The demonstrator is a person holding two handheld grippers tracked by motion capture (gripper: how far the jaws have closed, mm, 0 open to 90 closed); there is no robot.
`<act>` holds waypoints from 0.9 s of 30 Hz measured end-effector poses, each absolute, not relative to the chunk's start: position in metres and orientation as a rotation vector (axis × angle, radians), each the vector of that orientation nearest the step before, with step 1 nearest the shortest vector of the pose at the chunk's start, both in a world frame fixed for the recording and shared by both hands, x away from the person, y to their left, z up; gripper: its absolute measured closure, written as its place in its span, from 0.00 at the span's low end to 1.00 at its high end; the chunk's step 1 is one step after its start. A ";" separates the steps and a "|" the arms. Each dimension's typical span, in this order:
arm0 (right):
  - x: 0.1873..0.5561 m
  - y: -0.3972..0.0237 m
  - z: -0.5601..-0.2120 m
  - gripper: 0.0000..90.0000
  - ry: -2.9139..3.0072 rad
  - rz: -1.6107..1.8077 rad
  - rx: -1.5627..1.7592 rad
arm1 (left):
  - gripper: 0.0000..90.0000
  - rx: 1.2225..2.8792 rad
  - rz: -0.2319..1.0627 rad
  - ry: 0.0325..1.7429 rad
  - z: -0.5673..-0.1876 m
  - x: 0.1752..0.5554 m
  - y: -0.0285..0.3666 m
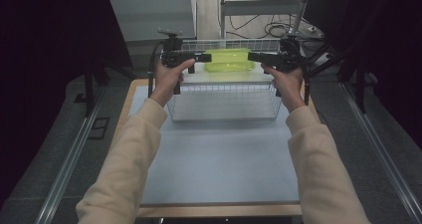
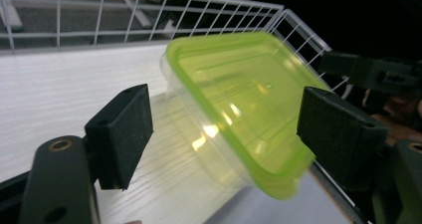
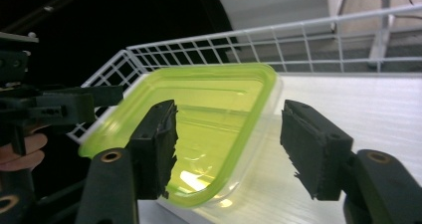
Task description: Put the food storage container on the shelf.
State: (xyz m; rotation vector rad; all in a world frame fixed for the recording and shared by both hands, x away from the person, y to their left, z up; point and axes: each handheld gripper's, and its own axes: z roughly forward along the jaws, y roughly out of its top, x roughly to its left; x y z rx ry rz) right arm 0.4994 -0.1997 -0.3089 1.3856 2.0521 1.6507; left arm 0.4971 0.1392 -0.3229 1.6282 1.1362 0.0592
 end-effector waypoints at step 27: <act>0.399 -0.234 -0.356 0.34 2.248 1.686 1.003 | 0.24 1.688 0.158 0.957 -0.362 0.361 0.172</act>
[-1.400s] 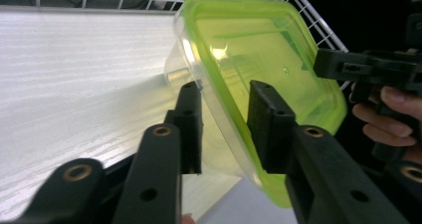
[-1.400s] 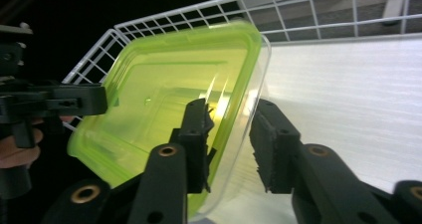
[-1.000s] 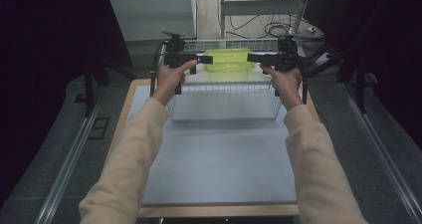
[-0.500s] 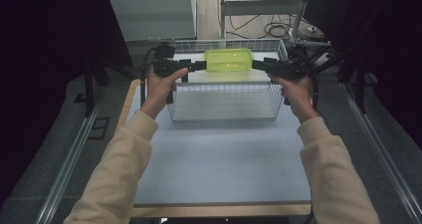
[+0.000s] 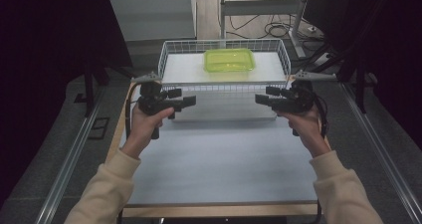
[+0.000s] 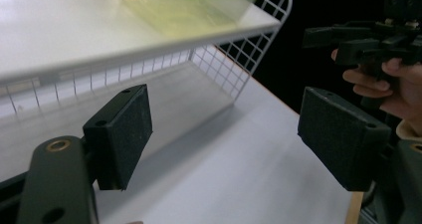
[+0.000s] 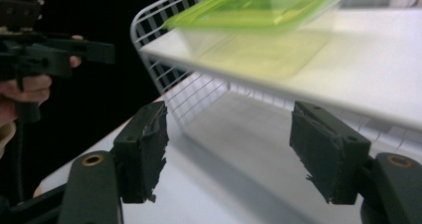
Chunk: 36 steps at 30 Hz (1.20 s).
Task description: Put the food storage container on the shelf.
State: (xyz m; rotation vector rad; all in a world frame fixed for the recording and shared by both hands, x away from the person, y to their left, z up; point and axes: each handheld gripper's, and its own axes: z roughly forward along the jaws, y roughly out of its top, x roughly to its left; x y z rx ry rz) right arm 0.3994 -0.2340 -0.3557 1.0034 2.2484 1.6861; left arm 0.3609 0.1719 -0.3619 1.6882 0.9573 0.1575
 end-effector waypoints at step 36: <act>0.310 -0.259 -0.495 0.22 2.386 1.426 1.121 | 0.22 1.895 0.181 1.026 -0.510 0.271 0.177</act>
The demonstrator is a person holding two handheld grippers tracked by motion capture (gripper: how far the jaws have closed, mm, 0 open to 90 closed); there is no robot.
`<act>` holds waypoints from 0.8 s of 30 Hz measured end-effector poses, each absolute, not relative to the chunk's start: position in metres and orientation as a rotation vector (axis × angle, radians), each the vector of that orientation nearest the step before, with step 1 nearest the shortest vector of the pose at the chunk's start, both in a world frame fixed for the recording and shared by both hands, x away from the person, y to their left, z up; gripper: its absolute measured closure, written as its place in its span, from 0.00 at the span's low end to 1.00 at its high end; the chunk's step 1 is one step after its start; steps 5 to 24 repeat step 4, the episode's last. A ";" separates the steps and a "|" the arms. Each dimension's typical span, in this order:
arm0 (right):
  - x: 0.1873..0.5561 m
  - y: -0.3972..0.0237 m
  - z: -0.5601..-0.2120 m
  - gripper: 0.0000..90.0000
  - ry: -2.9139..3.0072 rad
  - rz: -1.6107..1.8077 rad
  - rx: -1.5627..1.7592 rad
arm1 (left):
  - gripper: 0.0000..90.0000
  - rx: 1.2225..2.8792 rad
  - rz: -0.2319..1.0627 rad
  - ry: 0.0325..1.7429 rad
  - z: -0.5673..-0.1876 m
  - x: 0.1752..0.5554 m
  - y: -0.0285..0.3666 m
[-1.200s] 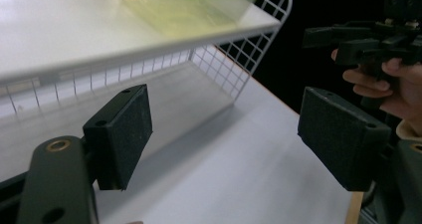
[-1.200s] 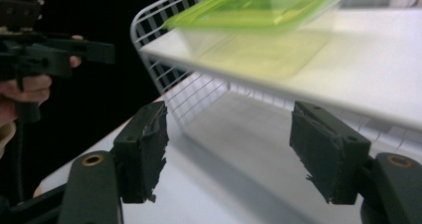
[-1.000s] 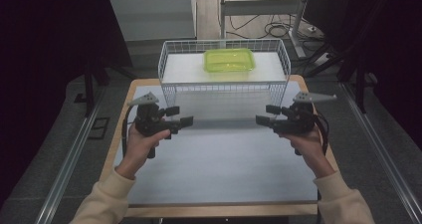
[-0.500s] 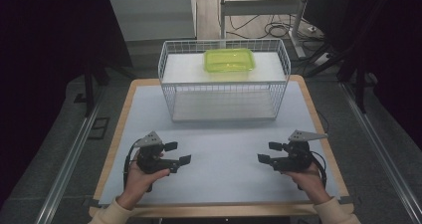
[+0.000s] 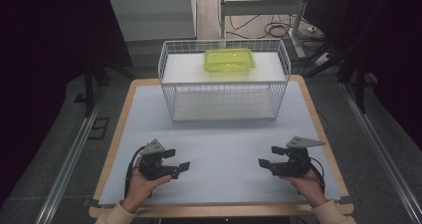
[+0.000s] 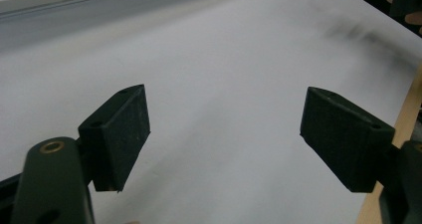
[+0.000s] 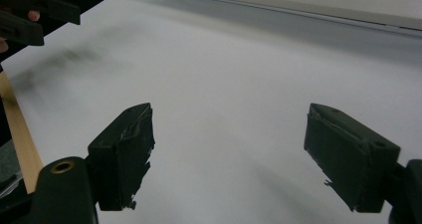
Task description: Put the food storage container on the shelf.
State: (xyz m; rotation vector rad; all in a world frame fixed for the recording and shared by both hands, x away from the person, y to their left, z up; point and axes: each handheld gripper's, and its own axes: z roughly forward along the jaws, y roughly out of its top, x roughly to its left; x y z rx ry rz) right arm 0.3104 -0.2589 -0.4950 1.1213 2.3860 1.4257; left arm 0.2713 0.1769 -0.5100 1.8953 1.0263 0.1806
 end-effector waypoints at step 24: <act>0.310 -0.261 -0.494 0.22 2.372 1.436 1.116 | 0.21 1.901 0.182 1.031 -0.511 0.272 0.177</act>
